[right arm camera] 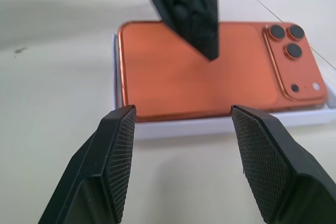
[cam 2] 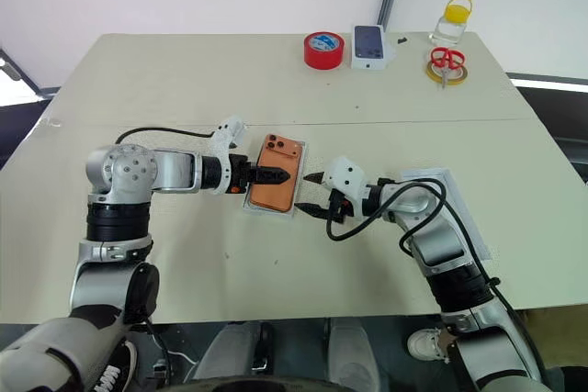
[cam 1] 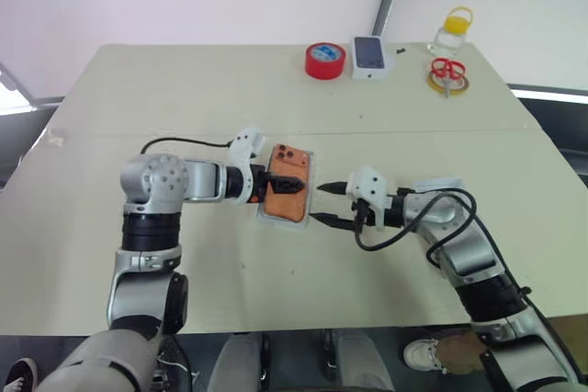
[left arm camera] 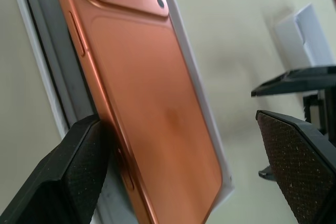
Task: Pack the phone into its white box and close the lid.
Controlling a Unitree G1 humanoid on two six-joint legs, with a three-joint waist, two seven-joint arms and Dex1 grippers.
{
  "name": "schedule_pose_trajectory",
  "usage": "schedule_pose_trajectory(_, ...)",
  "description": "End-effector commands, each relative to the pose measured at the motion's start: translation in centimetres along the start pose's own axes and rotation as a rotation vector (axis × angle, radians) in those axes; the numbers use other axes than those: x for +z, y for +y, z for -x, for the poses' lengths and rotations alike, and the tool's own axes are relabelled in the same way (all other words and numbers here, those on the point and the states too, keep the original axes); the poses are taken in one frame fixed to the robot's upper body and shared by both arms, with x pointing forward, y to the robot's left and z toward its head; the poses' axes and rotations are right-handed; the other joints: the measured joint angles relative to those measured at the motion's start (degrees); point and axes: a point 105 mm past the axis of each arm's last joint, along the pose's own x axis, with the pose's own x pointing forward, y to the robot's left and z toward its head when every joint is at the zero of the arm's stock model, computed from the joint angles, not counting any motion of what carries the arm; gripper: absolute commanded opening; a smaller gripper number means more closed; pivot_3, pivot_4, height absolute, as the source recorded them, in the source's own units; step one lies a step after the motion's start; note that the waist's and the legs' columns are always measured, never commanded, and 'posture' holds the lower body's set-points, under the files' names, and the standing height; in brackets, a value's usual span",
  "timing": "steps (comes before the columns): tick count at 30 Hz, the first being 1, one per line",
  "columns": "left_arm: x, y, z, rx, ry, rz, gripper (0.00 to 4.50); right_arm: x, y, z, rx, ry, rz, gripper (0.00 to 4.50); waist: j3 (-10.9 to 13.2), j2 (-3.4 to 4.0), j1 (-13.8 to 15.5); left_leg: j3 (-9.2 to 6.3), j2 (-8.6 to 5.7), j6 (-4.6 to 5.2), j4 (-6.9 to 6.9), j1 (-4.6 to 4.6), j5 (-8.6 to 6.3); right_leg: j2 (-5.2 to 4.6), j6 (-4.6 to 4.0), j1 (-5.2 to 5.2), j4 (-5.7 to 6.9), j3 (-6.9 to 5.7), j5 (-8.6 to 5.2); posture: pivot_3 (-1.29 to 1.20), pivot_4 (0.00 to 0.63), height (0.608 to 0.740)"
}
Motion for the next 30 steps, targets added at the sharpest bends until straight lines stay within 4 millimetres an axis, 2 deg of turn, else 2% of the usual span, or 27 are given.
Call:
schedule_pose_trajectory(1,-0.1,0.0,0.5,-0.002,0.028,0.002,4.46,1.3,-0.2,-0.1,-0.006,-0.040,0.047,3.03,0.0,0.00,0.0,0.00,-0.01,0.00,0.00,0.00,0.00,0.00,0.00,0.00,0.00,0.00,0.00,0.00,0.150,0.740)
schedule_pose_trajectory(6,2.2,-0.6,1.8,-0.048,-0.042,0.006,4.46,1.3,-0.1,-0.2,-0.002,-0.042,0.047,3.03,0.0,-0.02,-0.1,0.00,0.01,0.00,0.00,0.00,0.00,0.02,0.00,0.00,0.01,0.00,0.00,0.00,0.150,0.740)
schedule_pose_trajectory(11,3.3,0.0,3.5,-0.021,-0.070,-0.017,4.46,1.2,0.1,-0.3,0.003,-0.040,0.045,3.03,0.0,-0.01,-0.2,0.00,0.01,0.00,0.00,-0.01,0.00,0.03,0.00,-0.02,0.01,0.00,0.00,0.00,0.150,0.740)
schedule_pose_trajectory(13,3.3,0.5,4.3,-0.001,-0.066,-0.035,4.46,1.2,0.1,-0.3,0.003,-0.040,0.044,3.03,0.0,-0.01,-0.2,0.00,0.01,-0.01,0.00,0.00,0.01,0.02,0.00,-0.02,0.02,0.00,0.00,0.00,0.150,0.740)
schedule_pose_trajectory(17,3.4,3.0,5.4,0.116,-0.107,-0.092,4.46,1.1,-0.3,-0.3,-0.016,-0.037,0.051,3.03,0.0,0.00,-0.2,0.00,0.02,-0.04,-0.01,0.00,0.02,0.03,0.00,-0.05,0.05,0.00,0.00,0.00,0.150,0.740)
schedule_pose_trajectory(18,3.5,4.3,5.6,0.183,-0.141,-0.149,4.23,1.2,-0.8,-0.3,-0.037,-0.041,0.054,2.77,0.0,0.01,-0.3,0.00,0.02,-0.05,-0.01,0.00,0.03,0.03,0.00,-0.05,0.05,0.00,0.00,0.00,0.150,0.740)
schedule_pose_trajectory(20,3.5,5.6,5.8,0.239,-0.182,-0.224,3.58,1.3,-1.3,-0.2,-0.062,-0.046,0.055,2.08,0.0,0.02,-0.3,0.04,0.03,-0.12,-0.04,0.02,0.06,0.02,-0.01,-0.06,0.05,0.04,0.00,0.00,0.150,0.740)
schedule_pose_trajectory(22,3.8,6.7,5.8,0.268,-0.252,-0.268,2.63,1.3,-1.6,-0.2,-0.079,-0.041,0.081,1.18,0.1,0.01,0.0,0.04,0.04,-0.39,-0.06,0.00,0.21,0.01,-0.05,-0.08,0.04,0.04,-0.02,0.00,0.150,0.740)
schedule_pose_trajectory(24,3.2,8.2,5.5,0.335,-0.266,-0.380,1.64,0.7,-2.2,-0.2,-0.113,-0.006,0.104,0.15,0.1,0.01,0.1,0.02,0.03,-0.37,-0.04,-0.09,0.21,-0.01,-0.07,-0.11,0.01,0.02,-0.02,0.00,0.150,0.740)
schedule_pose_trajectory(25,2.8,8.8,5.3,0.365,-0.269,-0.468,1.07,0.2,-2.5,-0.2,-0.127,0.026,0.133,0.00,0.1,0.01,0.1,0.05,0.00,-0.37,-0.04,-0.09,0.21,-0.08,-0.15,-0.14,0.01,0.03,-0.06,0.00,0.150,0.740)
schedule_pose_trajectory(27,1.9,9.4,4.6,0.385,-0.247,-0.586,0.09,-0.4,-2.7,-0.2,-0.134,0.061,0.171,0.00,0.1,0.01,0.1,0.09,-0.02,-0.33,-0.04,-0.11,0.18,-0.12,-0.23,-0.15,-0.01,0.04,-0.09,0.00,0.150,0.740)
schedule_pose_trajectory(30,0.2,9.5,2.9,0.340,-0.175,-0.674,0.03,-1.0,-2.7,-0.4,-0.132,0.094,0.187,0.00,0.1,0.01,0.2,0.10,-0.04,-0.08,-0.04,-0.16,0.05,-0.14,-0.24,-0.20,0.00,0.03,-0.09,0.00,0.150,0.740)
